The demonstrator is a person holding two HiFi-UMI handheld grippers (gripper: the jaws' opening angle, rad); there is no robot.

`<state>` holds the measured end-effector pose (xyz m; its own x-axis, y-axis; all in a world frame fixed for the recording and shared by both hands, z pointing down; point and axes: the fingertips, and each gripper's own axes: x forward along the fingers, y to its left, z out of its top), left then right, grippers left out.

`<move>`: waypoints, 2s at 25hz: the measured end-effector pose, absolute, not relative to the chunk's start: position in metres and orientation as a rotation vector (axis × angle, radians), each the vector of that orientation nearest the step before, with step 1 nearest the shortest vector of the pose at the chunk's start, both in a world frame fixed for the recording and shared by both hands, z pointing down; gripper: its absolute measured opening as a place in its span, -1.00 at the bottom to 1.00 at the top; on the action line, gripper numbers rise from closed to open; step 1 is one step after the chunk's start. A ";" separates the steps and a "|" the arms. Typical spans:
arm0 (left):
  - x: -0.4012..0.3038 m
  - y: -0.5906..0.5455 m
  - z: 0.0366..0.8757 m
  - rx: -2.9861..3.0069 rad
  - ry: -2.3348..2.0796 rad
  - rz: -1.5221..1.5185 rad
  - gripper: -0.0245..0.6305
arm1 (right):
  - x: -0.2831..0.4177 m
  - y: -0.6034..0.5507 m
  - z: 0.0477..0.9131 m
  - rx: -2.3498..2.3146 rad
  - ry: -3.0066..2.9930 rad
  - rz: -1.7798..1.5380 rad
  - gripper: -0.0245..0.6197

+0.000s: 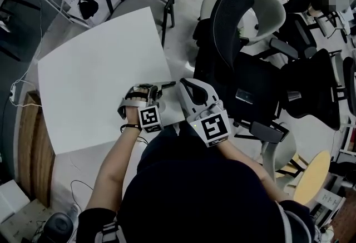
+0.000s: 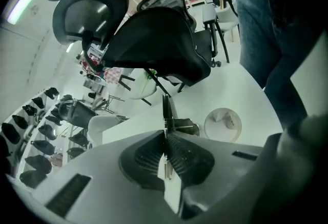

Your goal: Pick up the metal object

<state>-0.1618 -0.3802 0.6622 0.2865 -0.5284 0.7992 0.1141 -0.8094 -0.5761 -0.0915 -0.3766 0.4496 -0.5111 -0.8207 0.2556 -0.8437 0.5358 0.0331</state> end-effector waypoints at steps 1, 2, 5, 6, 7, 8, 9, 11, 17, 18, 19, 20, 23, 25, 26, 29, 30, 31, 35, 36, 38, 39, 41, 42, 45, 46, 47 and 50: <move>-0.162 -0.382 0.659 -2.035 0.392 -1.546 -0.85 | -0.092 -0.377 0.450 1.399 -2.537 0.137 -0.84; -0.163 -0.384 0.656 -2.046 0.414 -1.535 -0.85 | -0.094 -0.378 0.450 1.396 -2.540 0.135 -0.84; -0.170 -0.385 0.648 -2.067 0.481 -1.505 -0.85 | -0.099 -0.380 0.450 1.379 -2.554 0.124 -0.84; -0.173 -0.386 0.642 -2.073 0.510 -1.485 -0.85 | -0.101 -0.381 0.449 1.373 -2.560 0.121 -0.84; -0.174 -0.387 0.634 -2.082 0.544 -1.462 -0.85 | -0.103 -0.382 0.449 1.367 -2.566 0.119 -0.84; -0.176 -0.389 0.626 -2.099 0.584 -1.436 -0.85 | -0.105 -0.383 0.449 1.362 -2.570 0.116 -0.84; -0.179 -0.390 0.617 -2.120 0.631 -1.408 -0.85 | -0.108 -0.384 0.448 1.358 -2.574 0.113 -0.84; -0.184 -0.394 0.595 -2.164 0.744 -1.343 -0.85 | -0.112 -0.386 0.446 1.351 -2.582 0.102 -0.84; -0.200 -0.404 0.516 -2.215 1.101 -1.105 -0.85 | -0.117 -0.396 0.431 1.359 -2.609 0.042 -0.84; -0.201 -0.404 0.502 -2.218 1.154 -1.055 -0.85 | -0.117 -0.398 0.428 1.365 -2.612 0.027 -0.84; -0.203 -0.404 0.489 -2.222 1.204 -1.003 -0.85 | -0.116 -0.400 0.424 1.372 -2.615 0.012 -0.84; -0.204 -0.404 0.476 -2.228 1.254 -0.947 -0.85 | -0.116 -0.402 0.419 1.380 -2.620 -0.002 -0.84; -0.208 -0.406 0.435 -2.253 1.402 -0.754 -0.85 | -0.115 -0.410 0.403 1.409 -2.639 -0.042 -0.84; -0.213 -0.407 0.408 -2.284 1.497 -0.617 -0.85 | -0.115 -0.415 0.391 1.434 -2.655 -0.062 -0.84; -0.216 -0.408 0.395 -2.301 1.540 -0.540 -0.85 | -0.115 -0.417 0.385 1.446 -2.662 -0.071 -0.84; -0.224 -0.411 0.360 -2.335 1.640 -0.269 -0.85 | -0.114 -0.423 0.364 1.474 -2.695 -0.124 -0.84; -0.227 -0.411 0.350 -2.346 1.674 -0.194 -0.85 | -0.113 -0.425 0.356 1.478 -2.709 -0.155 -0.84; -0.230 -0.412 0.343 -2.352 1.705 -0.140 -0.85 | -0.112 -0.426 0.350 1.484 -2.720 -0.176 -0.84; -0.239 -0.410 0.318 -2.339 1.778 -0.047 -0.85 | -0.107 -0.428 0.330 1.522 -2.722 -0.186 -0.84; -0.240 -0.410 0.313 -2.329 1.787 -0.043 -0.85 | -0.106 -0.428 0.324 1.533 -2.728 -0.194 -0.84; -0.243 -0.410 0.305 -2.314 1.798 -0.037 -0.85 | -0.104 -0.428 0.313 1.552 -2.739 -0.217 -0.84; -0.244 -0.410 0.301 -2.307 1.799 -0.036 -0.85 | -0.104 -0.428 0.309 1.559 -2.741 -0.226 -0.84; -0.246 -0.409 0.295 -2.287 1.795 -0.040 -0.85 | -0.103 -0.428 0.304 1.564 -2.740 -0.240 -0.84; -0.246 -0.409 0.293 -2.278 1.791 -0.043 -0.85 | -0.104 -0.428 0.302 1.558 -2.741 -0.246 -0.84; -0.247 -0.410 0.288 -2.266 1.786 -0.047 -0.85 | -0.108 -0.428 0.300 1.532 -2.741 -0.261 -0.84; -0.247 -0.410 0.288 -2.266 1.785 -0.050 -0.85 | -0.109 -0.428 0.300 1.529 -2.740 -0.263 -0.84; -0.247 -0.411 0.288 -2.265 1.784 -0.053 -0.85 | -0.109 -0.427 0.300 1.529 -2.739 -0.264 -0.84; -0.246 -0.409 0.289 -2.270 1.784 -0.055 -0.85 | -0.107 -0.426 0.299 1.538 -2.733 -0.263 -0.84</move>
<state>-0.2463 -0.4094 0.2890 0.2482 -0.9606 -0.1253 -0.9509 -0.2170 -0.2206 -0.1073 -0.4256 0.2995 -0.5224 -0.8483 -0.0867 -0.8492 0.5084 0.1425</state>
